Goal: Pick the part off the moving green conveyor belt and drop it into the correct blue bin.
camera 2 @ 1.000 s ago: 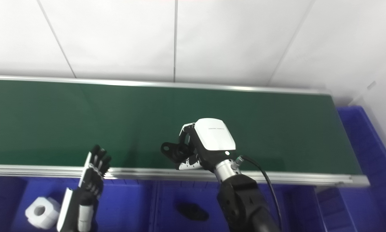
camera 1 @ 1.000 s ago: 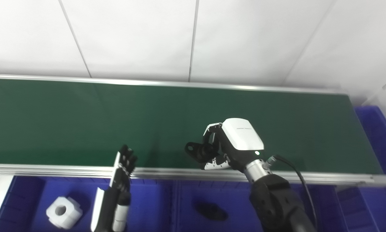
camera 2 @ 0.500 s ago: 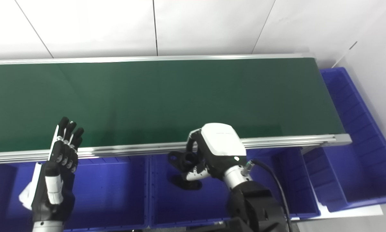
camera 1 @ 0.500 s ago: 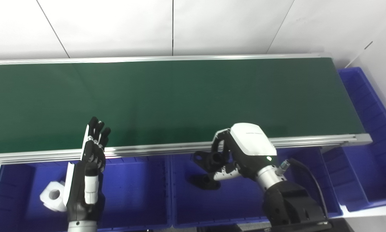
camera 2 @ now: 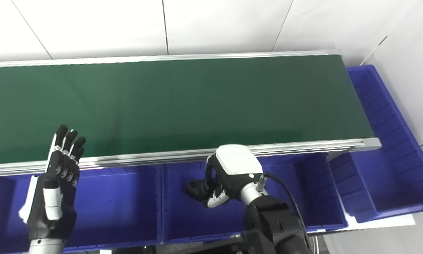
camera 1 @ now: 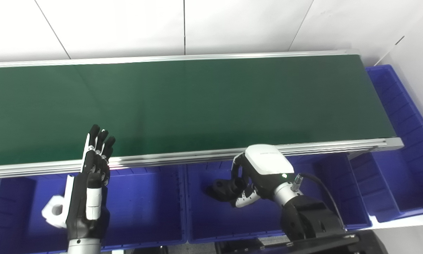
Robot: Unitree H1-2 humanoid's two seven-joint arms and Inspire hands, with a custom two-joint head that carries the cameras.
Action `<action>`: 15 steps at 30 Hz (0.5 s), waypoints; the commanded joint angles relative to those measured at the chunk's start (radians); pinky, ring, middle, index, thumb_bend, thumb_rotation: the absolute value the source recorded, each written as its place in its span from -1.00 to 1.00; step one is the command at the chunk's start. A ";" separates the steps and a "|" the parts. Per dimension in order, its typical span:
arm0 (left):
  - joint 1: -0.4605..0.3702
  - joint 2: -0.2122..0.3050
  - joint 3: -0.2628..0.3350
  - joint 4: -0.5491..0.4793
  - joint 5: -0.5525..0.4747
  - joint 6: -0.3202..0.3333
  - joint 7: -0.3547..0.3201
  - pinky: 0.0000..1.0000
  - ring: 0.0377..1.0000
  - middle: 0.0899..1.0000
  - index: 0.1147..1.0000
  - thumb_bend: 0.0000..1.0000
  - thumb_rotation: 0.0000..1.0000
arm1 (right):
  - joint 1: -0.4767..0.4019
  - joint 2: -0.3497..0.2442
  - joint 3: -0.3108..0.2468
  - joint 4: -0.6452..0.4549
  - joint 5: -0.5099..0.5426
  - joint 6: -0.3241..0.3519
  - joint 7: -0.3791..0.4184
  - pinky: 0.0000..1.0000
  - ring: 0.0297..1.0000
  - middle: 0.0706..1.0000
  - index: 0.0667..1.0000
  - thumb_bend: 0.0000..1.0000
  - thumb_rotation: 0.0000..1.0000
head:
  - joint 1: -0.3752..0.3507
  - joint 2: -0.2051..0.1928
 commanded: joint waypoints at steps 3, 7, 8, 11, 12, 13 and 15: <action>0.005 -0.013 -0.005 -0.032 0.013 -0.017 -0.005 0.98 0.90 0.96 1.00 0.32 0.90 | 0.005 0.003 0.001 -0.013 -0.026 -0.043 -0.052 -0.25 -0.08 0.18 0.33 0.60 -0.14 | 0.011 -0.005; 0.007 -0.019 -0.004 -0.031 0.023 -0.018 -0.004 0.99 0.90 0.96 1.00 0.33 0.90 | 0.008 0.012 0.001 -0.035 -0.052 -0.040 0.022 -0.04 0.17 0.49 0.57 0.96 0.18 | 0.020 -0.009; 0.008 -0.019 -0.004 -0.028 0.029 -0.022 -0.005 0.99 0.90 0.96 1.00 0.34 0.91 | 0.008 0.011 0.000 -0.040 -0.054 -0.041 0.045 0.01 0.24 0.55 0.60 0.98 0.23 | 0.027 -0.013; 0.009 -0.022 -0.003 -0.026 0.040 -0.022 -0.004 0.97 0.89 0.96 1.00 0.35 0.92 | 0.006 0.010 -0.003 -0.054 -0.055 -0.046 0.091 0.12 0.39 0.66 0.67 1.00 0.33 | 0.030 -0.012; 0.010 -0.023 -0.003 -0.027 0.042 -0.020 -0.003 0.96 0.89 0.95 1.00 0.35 0.92 | 0.006 0.010 -0.004 -0.058 -0.052 -0.047 0.101 0.14 0.42 0.68 0.68 1.00 0.36 | 0.031 -0.014; 0.011 -0.024 -0.003 -0.027 0.042 -0.019 -0.004 0.96 0.89 0.95 1.00 0.34 0.91 | 0.006 0.010 -0.006 -0.062 -0.050 -0.048 0.108 0.15 0.43 0.69 0.68 1.00 0.39 | 0.033 -0.014; 0.012 -0.025 -0.003 -0.028 0.040 -0.019 -0.004 0.96 0.88 0.95 1.00 0.33 0.91 | 0.006 0.009 -0.008 -0.064 -0.045 -0.052 0.113 0.16 0.43 0.70 0.68 1.00 0.44 | 0.033 -0.014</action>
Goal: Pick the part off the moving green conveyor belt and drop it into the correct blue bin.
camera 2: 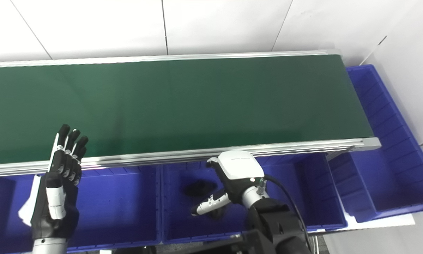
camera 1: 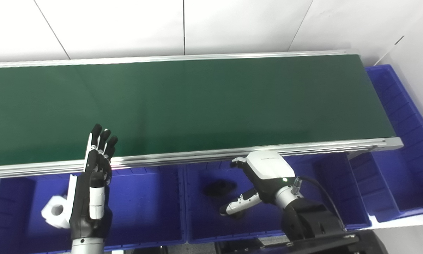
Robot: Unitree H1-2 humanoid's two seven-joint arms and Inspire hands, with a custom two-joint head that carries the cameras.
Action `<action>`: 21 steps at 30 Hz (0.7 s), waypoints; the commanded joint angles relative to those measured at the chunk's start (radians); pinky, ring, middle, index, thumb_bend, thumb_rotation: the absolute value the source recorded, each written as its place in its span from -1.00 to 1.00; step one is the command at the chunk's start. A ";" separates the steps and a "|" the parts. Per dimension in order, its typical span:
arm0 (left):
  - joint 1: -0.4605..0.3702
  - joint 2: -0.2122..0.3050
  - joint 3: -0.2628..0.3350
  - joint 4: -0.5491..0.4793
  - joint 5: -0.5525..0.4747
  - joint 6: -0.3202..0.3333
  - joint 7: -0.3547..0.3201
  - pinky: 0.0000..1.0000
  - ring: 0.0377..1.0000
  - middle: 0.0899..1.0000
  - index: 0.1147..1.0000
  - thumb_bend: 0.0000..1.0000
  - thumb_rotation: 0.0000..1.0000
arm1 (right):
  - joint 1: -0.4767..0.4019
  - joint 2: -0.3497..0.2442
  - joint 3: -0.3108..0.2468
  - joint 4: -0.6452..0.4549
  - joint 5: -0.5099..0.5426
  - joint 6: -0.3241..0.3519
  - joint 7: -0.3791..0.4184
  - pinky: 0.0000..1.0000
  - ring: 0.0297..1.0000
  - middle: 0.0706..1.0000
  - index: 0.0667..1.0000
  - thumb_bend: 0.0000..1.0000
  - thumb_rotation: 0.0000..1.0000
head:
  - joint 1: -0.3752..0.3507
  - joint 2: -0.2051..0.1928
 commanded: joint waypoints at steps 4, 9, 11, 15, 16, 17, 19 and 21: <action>0.007 -0.003 -0.003 -0.028 0.017 -0.012 -0.005 0.97 0.88 0.95 1.00 0.32 0.92 | 0.000 0.000 -0.010 -0.042 0.028 -0.043 -0.004 0.18 0.45 0.69 0.68 1.00 0.49 | 0.003 -0.002; 0.011 -0.007 -0.008 -0.018 0.029 -0.025 -0.004 0.96 0.88 0.95 1.00 0.29 0.92 | 0.001 -0.001 -0.023 -0.070 0.067 -0.037 0.024 0.18 0.45 0.65 0.68 1.00 0.51 | 0.024 -0.009; 0.015 -0.011 -0.012 -0.012 0.034 -0.033 -0.001 0.95 0.88 0.94 1.00 0.26 0.93 | 0.012 0.005 -0.035 -0.107 0.120 -0.022 0.037 0.15 0.43 0.62 0.65 1.00 0.56 | 0.039 -0.016; 0.025 -0.021 -0.020 0.002 0.044 -0.056 0.005 0.93 0.87 0.93 1.00 0.24 0.94 | 0.068 0.042 -0.069 -0.203 0.280 0.011 0.005 0.03 0.38 0.56 0.59 0.97 0.80 | 0.074 -0.031; 0.028 -0.023 -0.022 0.005 0.047 -0.061 0.006 0.93 0.87 0.93 1.00 0.24 0.95 | 0.093 0.061 -0.083 -0.225 0.341 0.022 -0.022 0.02 0.35 0.52 0.57 0.86 0.89 | 0.082 -0.035; 0.031 -0.025 -0.026 0.011 0.050 -0.069 0.006 0.93 0.87 0.93 1.00 0.24 0.96 | 0.123 0.080 -0.098 -0.242 0.407 0.032 -0.057 0.05 0.36 0.51 0.55 0.78 0.94 | 0.100 -0.044; 0.037 -0.027 -0.031 0.021 0.055 -0.082 0.007 0.93 0.87 0.93 1.00 0.24 0.97 | 0.187 0.125 -0.125 -0.260 0.549 0.032 -0.150 0.12 0.38 0.48 0.53 0.64 0.99 | 0.118 -0.053; 0.042 -0.030 -0.035 0.029 0.065 -0.092 0.009 0.92 0.87 0.93 1.00 0.26 0.97 | 0.264 0.182 -0.146 -0.245 0.716 -0.030 -0.290 0.13 0.34 0.42 0.45 0.50 0.97 | 0.136 -0.063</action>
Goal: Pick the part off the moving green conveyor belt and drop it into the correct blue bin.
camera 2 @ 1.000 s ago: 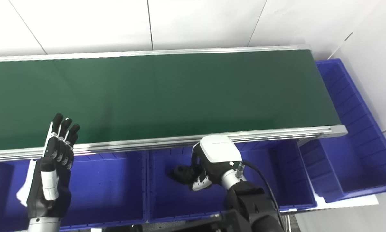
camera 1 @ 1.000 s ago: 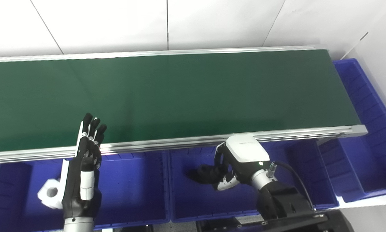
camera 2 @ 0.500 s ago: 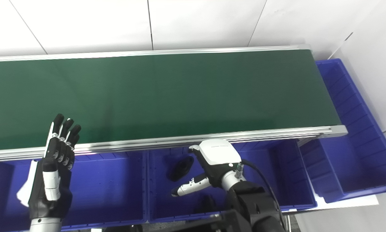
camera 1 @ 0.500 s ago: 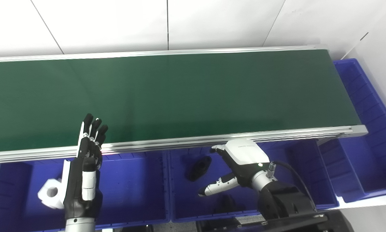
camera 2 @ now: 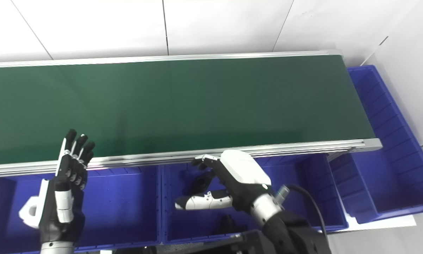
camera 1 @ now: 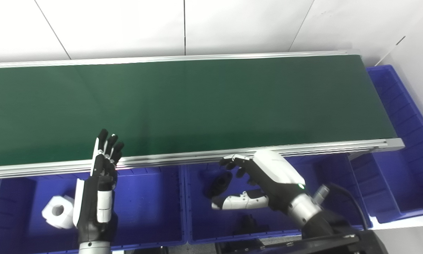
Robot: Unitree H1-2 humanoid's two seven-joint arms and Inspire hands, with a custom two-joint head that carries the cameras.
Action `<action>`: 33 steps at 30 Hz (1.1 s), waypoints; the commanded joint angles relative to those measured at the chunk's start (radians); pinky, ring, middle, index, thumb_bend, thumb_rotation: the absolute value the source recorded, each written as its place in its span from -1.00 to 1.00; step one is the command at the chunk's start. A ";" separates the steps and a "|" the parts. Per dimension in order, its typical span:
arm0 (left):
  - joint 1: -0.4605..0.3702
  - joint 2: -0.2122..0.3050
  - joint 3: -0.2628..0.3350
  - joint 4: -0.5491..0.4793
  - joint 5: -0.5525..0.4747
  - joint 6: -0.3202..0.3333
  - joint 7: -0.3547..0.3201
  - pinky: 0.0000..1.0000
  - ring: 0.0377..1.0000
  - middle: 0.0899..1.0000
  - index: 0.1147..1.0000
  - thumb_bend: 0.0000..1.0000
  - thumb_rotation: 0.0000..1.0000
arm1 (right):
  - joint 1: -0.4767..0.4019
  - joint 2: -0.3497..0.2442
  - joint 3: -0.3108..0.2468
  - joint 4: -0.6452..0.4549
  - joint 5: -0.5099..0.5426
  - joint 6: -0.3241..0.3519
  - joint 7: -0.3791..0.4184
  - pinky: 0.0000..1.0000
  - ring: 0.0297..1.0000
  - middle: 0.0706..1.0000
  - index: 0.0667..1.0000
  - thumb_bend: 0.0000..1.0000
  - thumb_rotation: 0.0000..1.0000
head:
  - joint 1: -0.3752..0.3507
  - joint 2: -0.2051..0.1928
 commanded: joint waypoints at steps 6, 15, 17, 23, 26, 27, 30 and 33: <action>0.022 -0.013 -0.013 0.015 0.053 -0.092 0.011 0.86 0.85 0.91 1.00 0.30 0.94 | 0.217 0.122 -0.005 0.162 0.402 -0.434 -0.531 0.12 0.27 0.35 0.35 0.16 0.83 | 0.070 -0.049; 0.042 -0.014 -0.027 0.063 0.105 -0.161 0.024 0.77 0.81 0.90 1.00 0.35 0.93 | 0.187 0.111 -0.042 0.434 0.563 -0.668 -0.731 0.47 0.61 0.69 0.62 0.24 0.97 | 0.149 -0.132; 0.047 -0.019 -0.032 0.074 0.111 -0.178 0.026 0.75 0.80 0.89 1.00 0.33 0.93 | 0.174 0.100 -0.049 0.469 0.608 -0.699 -0.749 0.63 0.77 0.85 0.81 0.27 0.97 | 0.170 -0.145; 0.051 -0.031 -0.041 0.093 0.124 -0.202 0.037 0.70 0.77 0.85 1.00 0.40 0.92 | 0.150 0.078 -0.053 0.525 0.636 -0.742 -0.783 0.67 0.83 0.94 0.95 0.22 1.00 | 0.198 -0.181; 0.053 -0.035 -0.044 0.096 0.131 -0.195 0.042 0.67 0.78 0.84 1.00 0.48 0.92 | 0.142 0.069 -0.050 0.542 0.628 -0.742 -0.792 0.68 0.83 0.94 0.95 0.25 1.00 | 0.209 -0.195; 0.054 -0.036 -0.045 0.098 0.133 -0.196 0.043 0.66 0.78 0.84 1.00 0.48 0.92 | 0.141 0.067 -0.048 0.545 0.627 -0.741 -0.793 0.69 0.83 0.94 0.95 0.26 1.00 | 0.209 -0.195; 0.054 -0.039 -0.048 0.106 0.123 -0.198 0.043 0.67 0.79 0.85 1.00 0.48 0.88 | 0.142 0.054 -0.037 0.550 0.635 -0.737 -0.783 0.78 0.87 0.97 0.97 0.30 1.00 | 0.221 -0.210; 0.053 -0.039 -0.050 0.113 0.122 -0.201 0.040 0.68 0.80 0.85 1.00 0.48 0.86 | 0.144 0.033 -0.019 0.555 0.618 -0.736 -0.768 0.82 0.89 0.99 1.00 0.30 1.00 | 0.219 -0.212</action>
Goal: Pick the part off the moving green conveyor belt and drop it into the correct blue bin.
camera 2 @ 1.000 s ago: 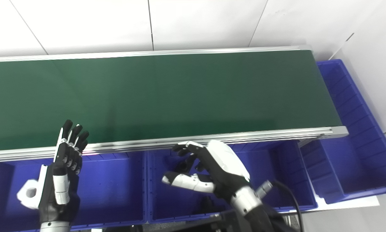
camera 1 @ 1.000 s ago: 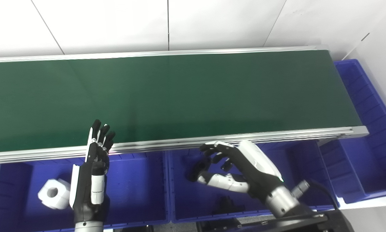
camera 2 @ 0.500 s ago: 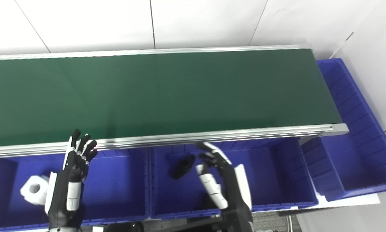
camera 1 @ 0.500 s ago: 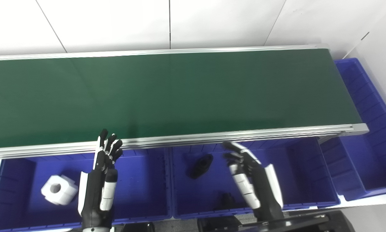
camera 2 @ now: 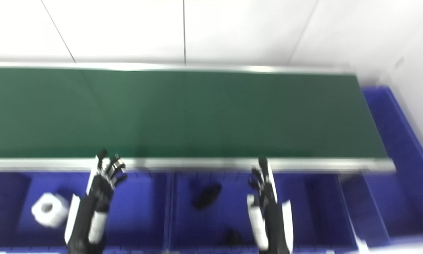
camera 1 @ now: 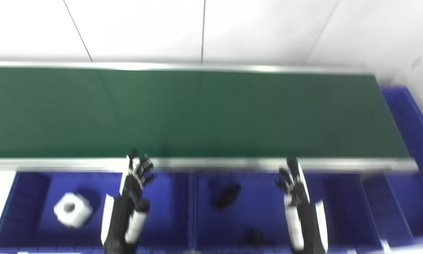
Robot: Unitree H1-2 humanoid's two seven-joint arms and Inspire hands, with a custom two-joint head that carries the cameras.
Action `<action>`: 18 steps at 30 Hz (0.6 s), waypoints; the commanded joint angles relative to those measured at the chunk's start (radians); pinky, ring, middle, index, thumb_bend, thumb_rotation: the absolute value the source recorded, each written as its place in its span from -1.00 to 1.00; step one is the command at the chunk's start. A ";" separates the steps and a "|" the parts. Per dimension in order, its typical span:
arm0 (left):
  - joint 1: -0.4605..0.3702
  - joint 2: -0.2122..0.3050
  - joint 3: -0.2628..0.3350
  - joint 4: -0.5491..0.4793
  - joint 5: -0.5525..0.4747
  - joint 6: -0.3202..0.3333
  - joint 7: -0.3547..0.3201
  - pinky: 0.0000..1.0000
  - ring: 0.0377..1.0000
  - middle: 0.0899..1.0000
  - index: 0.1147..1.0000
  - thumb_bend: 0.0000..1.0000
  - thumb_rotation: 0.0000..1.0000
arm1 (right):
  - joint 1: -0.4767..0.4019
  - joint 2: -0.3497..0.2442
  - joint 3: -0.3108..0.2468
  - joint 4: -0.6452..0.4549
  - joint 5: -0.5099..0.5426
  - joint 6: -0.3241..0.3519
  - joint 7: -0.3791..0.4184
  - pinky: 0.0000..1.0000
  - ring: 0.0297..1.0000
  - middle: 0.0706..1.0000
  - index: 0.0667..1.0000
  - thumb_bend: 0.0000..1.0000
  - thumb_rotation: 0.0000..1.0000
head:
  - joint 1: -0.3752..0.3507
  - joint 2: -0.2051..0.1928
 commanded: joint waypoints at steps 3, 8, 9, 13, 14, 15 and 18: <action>0.008 -0.006 -0.005 -0.011 0.003 -0.052 0.008 0.66 0.80 0.85 1.00 0.47 0.86 | 0.008 -0.028 0.031 -0.005 -0.023 -0.040 0.015 0.81 0.89 0.99 1.00 0.38 1.00 | -0.002 -0.004; 0.008 0.000 -0.005 0.003 -0.021 -0.071 0.000 0.69 0.81 0.87 1.00 0.42 0.82 | 0.001 -0.060 0.066 0.012 -0.046 -0.036 0.030 0.84 0.94 1.00 0.99 0.45 1.00 | -0.012 -0.034; 0.007 0.001 -0.004 0.006 -0.024 -0.074 -0.001 0.68 0.81 0.87 1.00 0.42 0.81 | -0.002 -0.065 0.071 0.016 -0.055 -0.039 0.031 0.85 0.95 1.00 0.99 0.42 1.00 | -0.021 -0.039; 0.002 -0.006 0.003 0.011 -0.012 -0.078 0.009 0.67 0.79 0.86 1.00 0.44 0.87 | -0.012 -0.084 0.087 0.020 -0.096 -0.029 0.034 0.87 0.95 1.00 0.97 0.49 1.00 | -0.032 -0.027; 0.002 -0.007 0.004 0.010 -0.011 -0.077 0.010 0.67 0.79 0.86 1.00 0.43 0.87 | -0.013 -0.084 0.090 0.020 -0.103 -0.025 0.032 0.87 0.95 1.00 0.97 0.50 1.00 | -0.032 -0.027; 0.001 -0.008 0.004 0.007 -0.012 -0.074 0.009 0.68 0.80 0.86 1.00 0.43 0.89 | -0.014 -0.084 0.092 0.018 -0.107 -0.020 0.030 0.86 0.94 1.00 0.96 0.51 1.00 | -0.036 -0.017; -0.002 -0.006 0.005 -0.010 -0.017 -0.053 0.003 0.72 0.81 0.87 1.00 0.42 0.89 | -0.017 -0.078 0.097 0.003 -0.106 -0.002 0.027 0.86 0.93 1.00 0.96 0.51 1.00 | -0.050 0.008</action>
